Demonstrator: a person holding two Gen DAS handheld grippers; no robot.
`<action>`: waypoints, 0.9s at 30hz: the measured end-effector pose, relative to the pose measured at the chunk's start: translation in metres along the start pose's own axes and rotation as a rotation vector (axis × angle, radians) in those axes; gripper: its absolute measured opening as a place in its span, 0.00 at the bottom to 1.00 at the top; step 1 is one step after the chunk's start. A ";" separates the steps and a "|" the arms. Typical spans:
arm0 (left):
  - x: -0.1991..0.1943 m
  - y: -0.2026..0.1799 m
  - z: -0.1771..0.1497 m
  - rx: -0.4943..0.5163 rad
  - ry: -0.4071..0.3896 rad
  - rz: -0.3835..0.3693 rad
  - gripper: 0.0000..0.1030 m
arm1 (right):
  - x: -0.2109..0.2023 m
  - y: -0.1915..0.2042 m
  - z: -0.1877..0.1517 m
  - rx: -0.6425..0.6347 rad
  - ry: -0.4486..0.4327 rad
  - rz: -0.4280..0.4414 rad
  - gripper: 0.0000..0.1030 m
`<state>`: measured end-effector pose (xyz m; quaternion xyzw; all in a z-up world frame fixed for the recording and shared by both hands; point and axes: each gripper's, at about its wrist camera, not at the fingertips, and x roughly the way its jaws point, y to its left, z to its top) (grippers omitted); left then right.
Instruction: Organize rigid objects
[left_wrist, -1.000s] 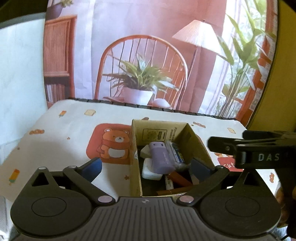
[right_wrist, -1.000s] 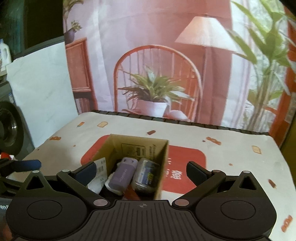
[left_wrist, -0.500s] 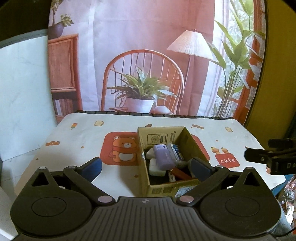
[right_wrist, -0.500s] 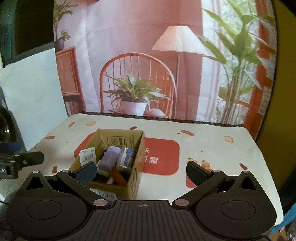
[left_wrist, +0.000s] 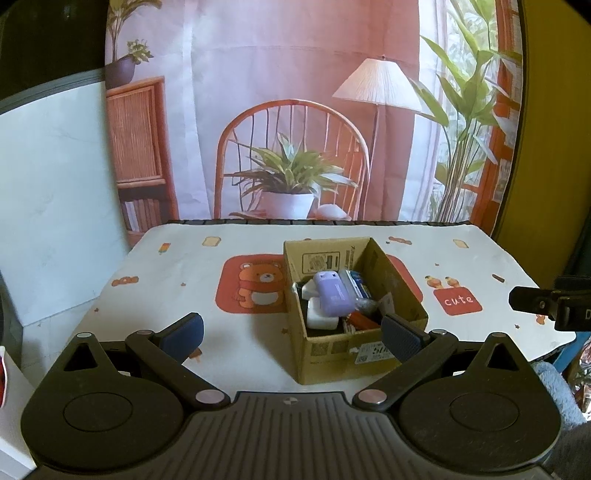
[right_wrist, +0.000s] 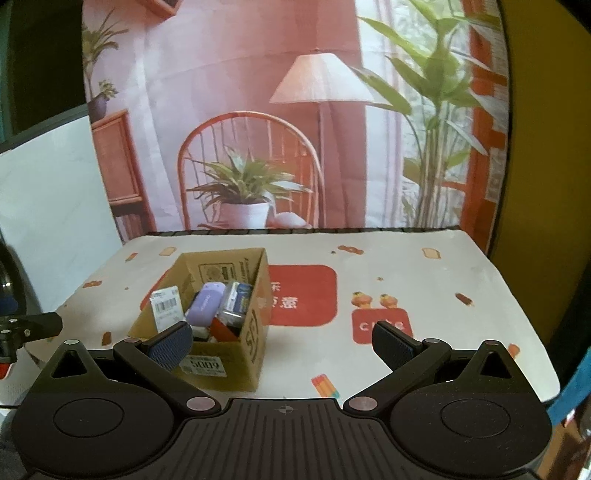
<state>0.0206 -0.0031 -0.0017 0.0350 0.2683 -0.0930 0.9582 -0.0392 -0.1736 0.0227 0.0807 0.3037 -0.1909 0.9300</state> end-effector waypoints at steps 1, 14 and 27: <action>0.000 -0.001 -0.001 0.001 -0.001 0.003 1.00 | 0.000 -0.001 -0.002 0.000 0.002 -0.007 1.00; -0.005 0.001 -0.005 -0.026 -0.023 0.038 1.00 | -0.002 -0.007 -0.011 0.003 -0.008 -0.046 1.00; -0.003 -0.001 -0.005 -0.027 -0.011 0.050 1.00 | -0.002 -0.004 -0.011 -0.015 -0.018 -0.041 1.00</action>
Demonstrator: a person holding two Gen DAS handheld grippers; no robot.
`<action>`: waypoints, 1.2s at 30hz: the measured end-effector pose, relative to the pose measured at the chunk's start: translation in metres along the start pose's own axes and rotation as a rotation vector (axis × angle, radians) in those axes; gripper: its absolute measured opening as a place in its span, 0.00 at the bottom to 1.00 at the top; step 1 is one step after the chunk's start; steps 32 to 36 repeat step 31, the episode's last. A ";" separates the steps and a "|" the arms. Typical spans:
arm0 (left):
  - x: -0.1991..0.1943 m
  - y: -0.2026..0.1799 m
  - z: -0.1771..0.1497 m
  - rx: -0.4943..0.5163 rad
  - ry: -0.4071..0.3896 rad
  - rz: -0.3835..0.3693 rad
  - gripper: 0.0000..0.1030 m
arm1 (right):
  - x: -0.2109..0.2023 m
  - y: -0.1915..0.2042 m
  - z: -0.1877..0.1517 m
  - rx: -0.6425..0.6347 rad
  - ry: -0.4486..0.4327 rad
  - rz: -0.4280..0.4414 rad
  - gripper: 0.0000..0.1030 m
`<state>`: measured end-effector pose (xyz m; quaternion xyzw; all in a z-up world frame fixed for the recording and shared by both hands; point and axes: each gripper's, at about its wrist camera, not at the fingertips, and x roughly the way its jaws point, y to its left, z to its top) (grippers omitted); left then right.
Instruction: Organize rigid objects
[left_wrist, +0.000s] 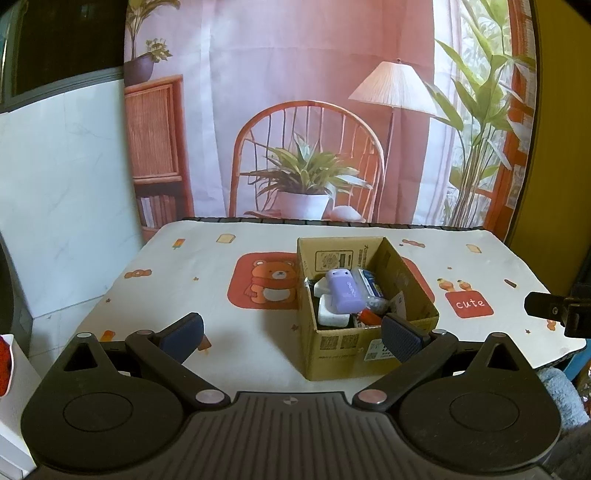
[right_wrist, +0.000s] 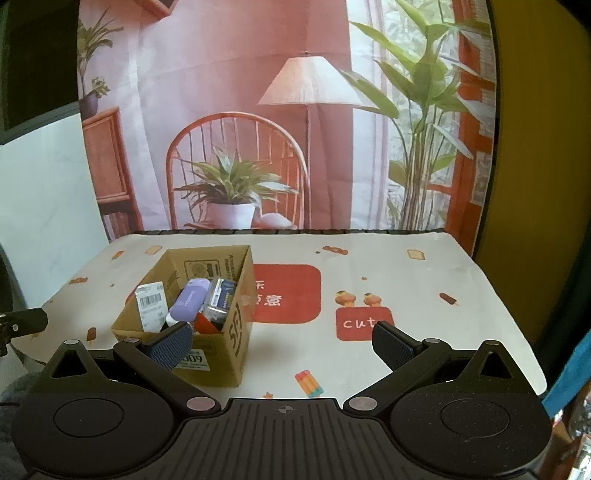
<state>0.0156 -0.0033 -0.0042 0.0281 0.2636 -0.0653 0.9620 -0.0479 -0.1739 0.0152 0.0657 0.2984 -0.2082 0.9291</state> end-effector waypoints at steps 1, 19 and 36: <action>0.000 0.000 0.000 0.000 0.001 0.001 1.00 | 0.000 0.000 0.000 -0.001 0.000 0.000 1.00; 0.002 0.000 -0.002 -0.009 0.016 0.005 1.00 | 0.002 0.002 -0.001 -0.002 -0.009 0.025 1.00; 0.003 -0.001 -0.005 -0.007 0.011 0.006 1.00 | 0.002 0.003 -0.002 -0.004 -0.007 0.027 1.00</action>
